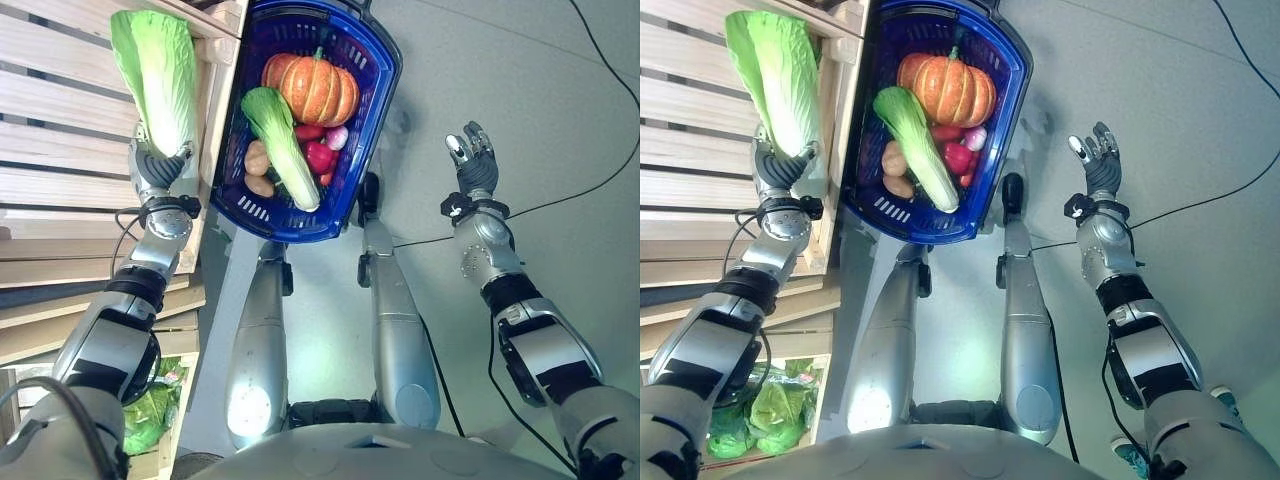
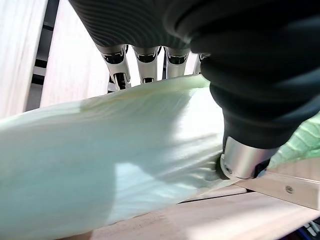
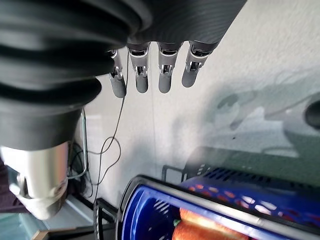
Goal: Pick up fruits and vegetables into the basket
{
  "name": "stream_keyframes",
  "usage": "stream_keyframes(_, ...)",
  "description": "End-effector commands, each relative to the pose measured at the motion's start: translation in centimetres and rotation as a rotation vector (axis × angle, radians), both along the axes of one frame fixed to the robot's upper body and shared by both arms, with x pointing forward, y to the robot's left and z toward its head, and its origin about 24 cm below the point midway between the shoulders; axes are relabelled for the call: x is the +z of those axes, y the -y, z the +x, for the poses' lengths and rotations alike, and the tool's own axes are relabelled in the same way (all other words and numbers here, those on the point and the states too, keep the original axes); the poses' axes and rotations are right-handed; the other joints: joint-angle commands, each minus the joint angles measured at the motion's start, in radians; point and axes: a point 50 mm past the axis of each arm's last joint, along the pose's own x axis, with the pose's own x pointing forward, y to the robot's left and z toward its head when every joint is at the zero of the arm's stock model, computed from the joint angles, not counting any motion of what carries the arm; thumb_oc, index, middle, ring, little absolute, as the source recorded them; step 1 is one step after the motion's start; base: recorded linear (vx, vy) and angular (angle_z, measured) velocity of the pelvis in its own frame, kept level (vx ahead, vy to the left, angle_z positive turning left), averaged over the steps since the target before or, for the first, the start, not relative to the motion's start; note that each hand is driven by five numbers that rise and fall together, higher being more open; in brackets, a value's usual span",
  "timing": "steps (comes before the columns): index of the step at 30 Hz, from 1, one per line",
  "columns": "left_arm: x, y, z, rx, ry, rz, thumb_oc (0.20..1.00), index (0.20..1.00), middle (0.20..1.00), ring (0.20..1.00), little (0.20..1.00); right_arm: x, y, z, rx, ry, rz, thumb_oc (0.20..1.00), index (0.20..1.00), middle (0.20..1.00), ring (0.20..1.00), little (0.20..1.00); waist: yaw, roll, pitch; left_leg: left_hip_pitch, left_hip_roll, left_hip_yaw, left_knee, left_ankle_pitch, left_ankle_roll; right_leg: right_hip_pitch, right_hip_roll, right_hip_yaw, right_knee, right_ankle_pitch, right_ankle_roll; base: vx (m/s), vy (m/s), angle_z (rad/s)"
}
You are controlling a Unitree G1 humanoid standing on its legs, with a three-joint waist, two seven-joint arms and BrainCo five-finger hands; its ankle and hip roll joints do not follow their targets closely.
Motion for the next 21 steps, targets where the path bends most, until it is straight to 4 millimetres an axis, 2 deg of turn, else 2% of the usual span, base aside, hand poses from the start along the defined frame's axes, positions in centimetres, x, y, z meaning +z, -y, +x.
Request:
stream_keyframes(1,3.4,2.9,0.4,-0.120,0.220,-0.007,0.200,0.200,0.200,0.200,0.200,1.7,0.6,-0.5,0.000,0.099,-0.013,1.000,1.000,1.000,1.000,1.000,-0.007,0.075,-0.004,0.039,-0.059,-0.006,-0.175,0.108,0.014,0.095,0.072,-0.095,0.075,-0.176,0.016,0.00,0.000,0.00)
stream_keyframes(11,7.6,5.8,-1.2,-0.315,0.437,0.151,0.200,0.200,0.200,0.200,0.200,3.8,-1.3,-1.4,0.140,0.229,0.017,1.000,1.000,1.000,1.000,1.000,-0.004,0.075,-0.004,0.044,-0.061,-0.004,-0.183,0.114,0.020,0.101,0.070,-0.098,0.071,-0.168,0.019,0.00,-0.010,0.02)
stream_keyframes(21,9.8,7.9,-2.9,-0.449,0.552,0.317,0.200,0.200,0.200,0.200,0.200,6.0,-3.8,-2.8,0.330,0.360,0.014,1.000,1.000,1.000,1.000,1.000,-0.011,0.071,-0.004,0.056,-0.056,0.003,-0.188,0.109,0.024,0.111,0.069,-0.091,0.070,-0.168,0.026,0.00,0.001,-0.01)
